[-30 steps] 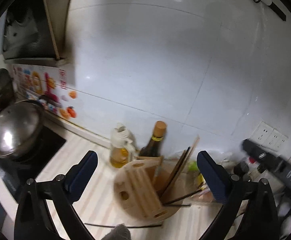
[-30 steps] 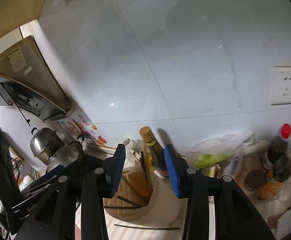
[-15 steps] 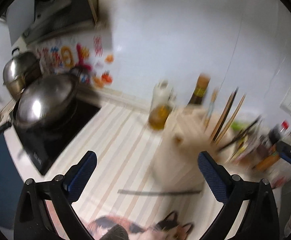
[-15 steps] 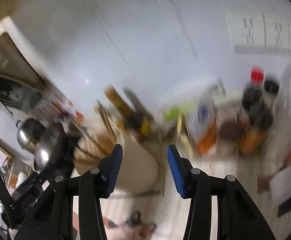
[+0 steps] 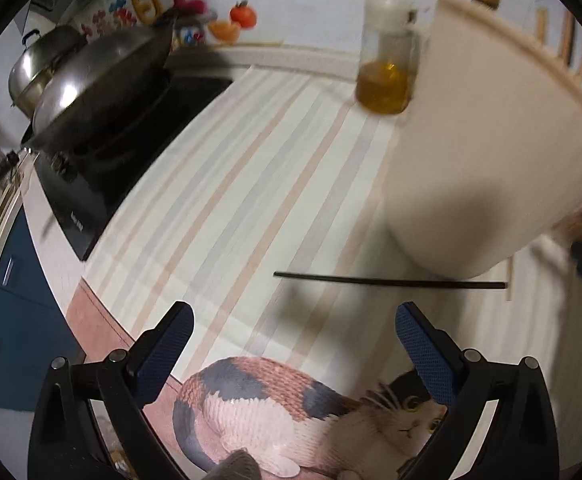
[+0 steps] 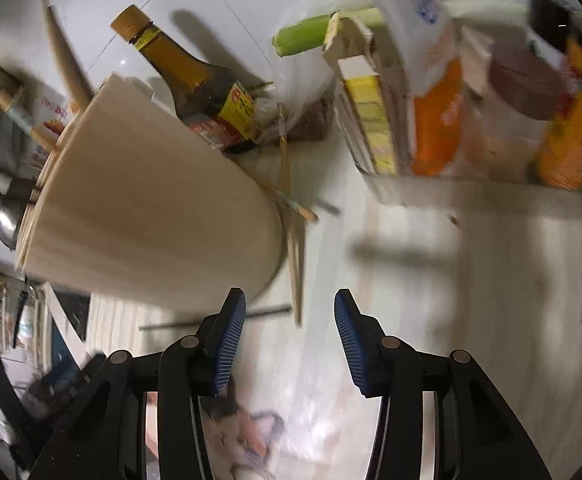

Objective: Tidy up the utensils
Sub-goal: 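Move both open tools away from the holder down to the mat, then grasp a patterned light chopstick with the right tool while the left tool approaches another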

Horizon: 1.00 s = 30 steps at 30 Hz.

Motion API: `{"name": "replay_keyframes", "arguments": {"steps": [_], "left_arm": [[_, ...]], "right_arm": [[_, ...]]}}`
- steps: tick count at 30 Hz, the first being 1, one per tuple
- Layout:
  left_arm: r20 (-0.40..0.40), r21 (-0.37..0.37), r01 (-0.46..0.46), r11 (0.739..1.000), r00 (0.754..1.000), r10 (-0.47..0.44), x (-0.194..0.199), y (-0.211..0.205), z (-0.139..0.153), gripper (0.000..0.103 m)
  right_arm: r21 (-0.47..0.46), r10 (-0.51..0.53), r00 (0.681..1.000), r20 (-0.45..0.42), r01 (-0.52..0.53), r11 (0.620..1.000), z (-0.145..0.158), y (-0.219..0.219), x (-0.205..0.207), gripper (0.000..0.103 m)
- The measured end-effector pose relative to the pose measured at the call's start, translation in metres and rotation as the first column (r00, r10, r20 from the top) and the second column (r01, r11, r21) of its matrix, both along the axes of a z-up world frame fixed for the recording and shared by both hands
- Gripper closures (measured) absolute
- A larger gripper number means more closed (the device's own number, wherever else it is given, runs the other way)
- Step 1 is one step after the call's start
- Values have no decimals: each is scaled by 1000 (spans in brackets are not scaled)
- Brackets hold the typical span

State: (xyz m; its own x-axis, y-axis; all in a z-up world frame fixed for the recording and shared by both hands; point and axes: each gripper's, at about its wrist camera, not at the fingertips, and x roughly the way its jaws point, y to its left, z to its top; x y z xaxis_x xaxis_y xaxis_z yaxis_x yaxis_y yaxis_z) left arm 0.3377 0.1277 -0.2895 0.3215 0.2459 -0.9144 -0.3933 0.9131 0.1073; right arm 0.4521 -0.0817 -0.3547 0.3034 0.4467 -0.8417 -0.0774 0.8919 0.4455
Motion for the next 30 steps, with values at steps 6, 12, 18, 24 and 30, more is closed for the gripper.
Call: {"name": "replay_keyframes", "arguments": {"steps": [6, 12, 18, 24, 30], "left_arm": [[-67, 66, -65, 996, 995, 69, 10, 13, -28, 0], [-107, 87, -125, 988, 985, 134, 14, 27, -47, 0], [-120, 94, -121, 988, 984, 132, 13, 26, -50, 0], [-116, 95, -100, 990, 987, 111, 9, 18, -43, 0], [-104, 72, 1, 997, 995, 6, -6, -18, -34, 0]], "right_arm": [[-19, 55, 997, 46, -54, 998, -23, 16, 46, 65], [-26, 100, 995, 21, -99, 995, -47, 31, 75, 69], [-2, 110, 994, 7, -110, 994, -63, 33, 86, 81], [-79, 130, 991, 45, -126, 989, -53, 29, 65, 83], [-42, 70, 997, 45, -68, 997, -28, -15, 15, 91]]}}
